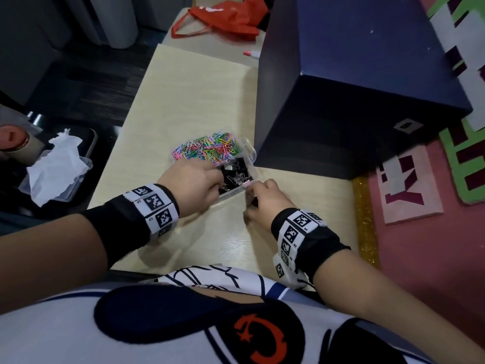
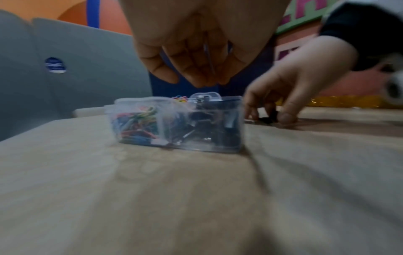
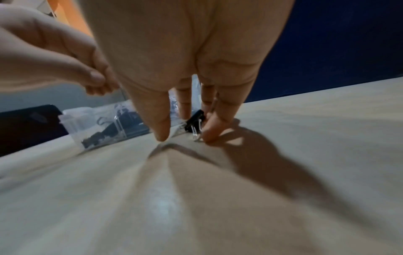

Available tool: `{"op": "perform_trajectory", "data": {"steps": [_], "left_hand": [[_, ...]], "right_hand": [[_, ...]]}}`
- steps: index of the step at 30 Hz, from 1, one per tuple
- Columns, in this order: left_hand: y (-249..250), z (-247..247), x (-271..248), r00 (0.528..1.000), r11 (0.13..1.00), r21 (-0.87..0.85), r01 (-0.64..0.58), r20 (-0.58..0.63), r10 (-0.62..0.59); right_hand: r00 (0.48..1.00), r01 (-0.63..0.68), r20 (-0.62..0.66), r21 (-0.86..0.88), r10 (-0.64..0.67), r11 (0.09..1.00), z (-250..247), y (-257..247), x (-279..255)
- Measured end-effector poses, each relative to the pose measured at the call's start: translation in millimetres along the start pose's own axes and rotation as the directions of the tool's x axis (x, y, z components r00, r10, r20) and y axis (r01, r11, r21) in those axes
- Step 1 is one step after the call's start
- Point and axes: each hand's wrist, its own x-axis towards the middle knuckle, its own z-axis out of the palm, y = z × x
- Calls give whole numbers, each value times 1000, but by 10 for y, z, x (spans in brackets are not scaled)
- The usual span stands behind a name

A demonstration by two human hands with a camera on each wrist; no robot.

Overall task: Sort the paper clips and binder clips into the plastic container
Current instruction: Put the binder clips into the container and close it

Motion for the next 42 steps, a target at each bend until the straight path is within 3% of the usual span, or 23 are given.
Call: {"op": "perform_trajectory", "data": {"steps": [2, 5, 7, 16, 21, 33, 38, 42], "left_hand": [[-88, -45, 44, 990, 993, -43, 114, -76, -117], [-281, -91, 102, 936, 936, -14, 351, 7, -351], [-394, -103, 122, 902, 905, 25, 425, 73, -426], [-480, -96, 139, 884, 889, 99, 447, 103, -456], [-398, -66, 98, 891, 919, 89, 384, 226, -394], [-118, 89, -34, 849, 850, -118, 513, 220, -481], [-60, 150, -7, 839, 840, -116, 530, 216, -500], [12, 226, 25, 834, 828, -144, 541, 215, -508]], "right_hand": [[999, 43, -11, -42, -44, 998, 52, -22, 0], [997, 80, -11, -89, -81, 993, 95, -30, 25], [998, 66, -14, -117, -68, 991, 118, -19, 21], [975, -172, -138, 24, 174, 985, 156, 93, -78], [973, -197, -121, 8, 197, 980, 205, 155, -116], [949, -257, -176, 44, 260, 966, 166, 488, -371], [897, -349, -276, 37, 345, 937, 227, 595, -537], [917, -282, -253, 137, 308, 950, 203, 681, -624]]}}
